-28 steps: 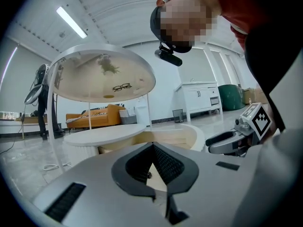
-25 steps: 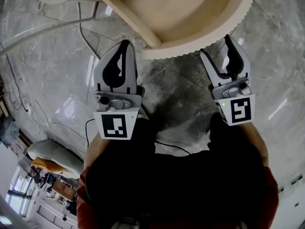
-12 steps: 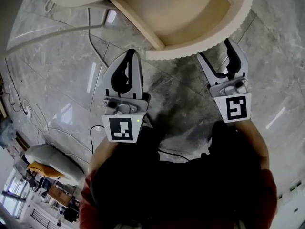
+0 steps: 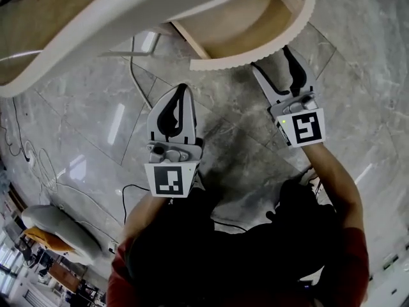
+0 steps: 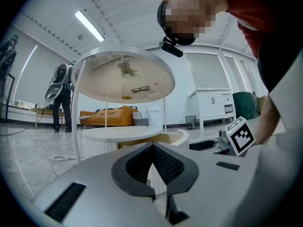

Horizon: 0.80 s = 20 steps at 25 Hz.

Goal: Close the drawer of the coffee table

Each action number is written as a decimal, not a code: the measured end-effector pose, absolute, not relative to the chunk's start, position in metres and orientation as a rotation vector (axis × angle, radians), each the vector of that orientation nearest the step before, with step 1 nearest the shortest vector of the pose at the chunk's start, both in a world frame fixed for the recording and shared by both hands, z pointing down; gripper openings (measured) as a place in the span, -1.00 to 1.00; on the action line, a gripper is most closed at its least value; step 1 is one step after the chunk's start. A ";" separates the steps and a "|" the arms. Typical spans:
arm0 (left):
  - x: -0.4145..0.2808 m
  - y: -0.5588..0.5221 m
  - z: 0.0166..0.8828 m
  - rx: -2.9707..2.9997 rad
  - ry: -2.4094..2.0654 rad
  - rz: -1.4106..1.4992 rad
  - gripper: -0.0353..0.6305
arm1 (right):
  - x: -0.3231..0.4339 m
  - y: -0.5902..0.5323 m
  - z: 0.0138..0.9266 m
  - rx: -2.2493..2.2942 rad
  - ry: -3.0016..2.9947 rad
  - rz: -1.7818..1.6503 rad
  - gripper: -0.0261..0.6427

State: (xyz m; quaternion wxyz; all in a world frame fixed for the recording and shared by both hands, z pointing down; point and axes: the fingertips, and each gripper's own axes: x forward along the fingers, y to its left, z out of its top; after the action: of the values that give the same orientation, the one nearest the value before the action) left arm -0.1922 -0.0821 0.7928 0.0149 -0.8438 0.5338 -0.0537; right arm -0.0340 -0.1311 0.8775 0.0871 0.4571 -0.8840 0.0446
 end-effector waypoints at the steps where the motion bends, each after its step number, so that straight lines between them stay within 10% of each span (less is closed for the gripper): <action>1: -0.193 -0.082 0.792 -2.623 1.662 -0.165 -0.86 | -0.037 -0.136 0.877 1.363 -2.638 0.131 -0.03; 20: -0.198 -0.086 0.811 -2.648 1.715 -0.203 -0.86 | -0.078 -0.207 0.875 1.388 -2.636 0.113 -0.03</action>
State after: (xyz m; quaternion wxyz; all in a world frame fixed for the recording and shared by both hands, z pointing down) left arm -0.1983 -0.0856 0.8109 -0.0098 -0.8376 0.5424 -0.0643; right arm -0.0784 -0.2069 0.8753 0.0799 0.4641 -0.8813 0.0379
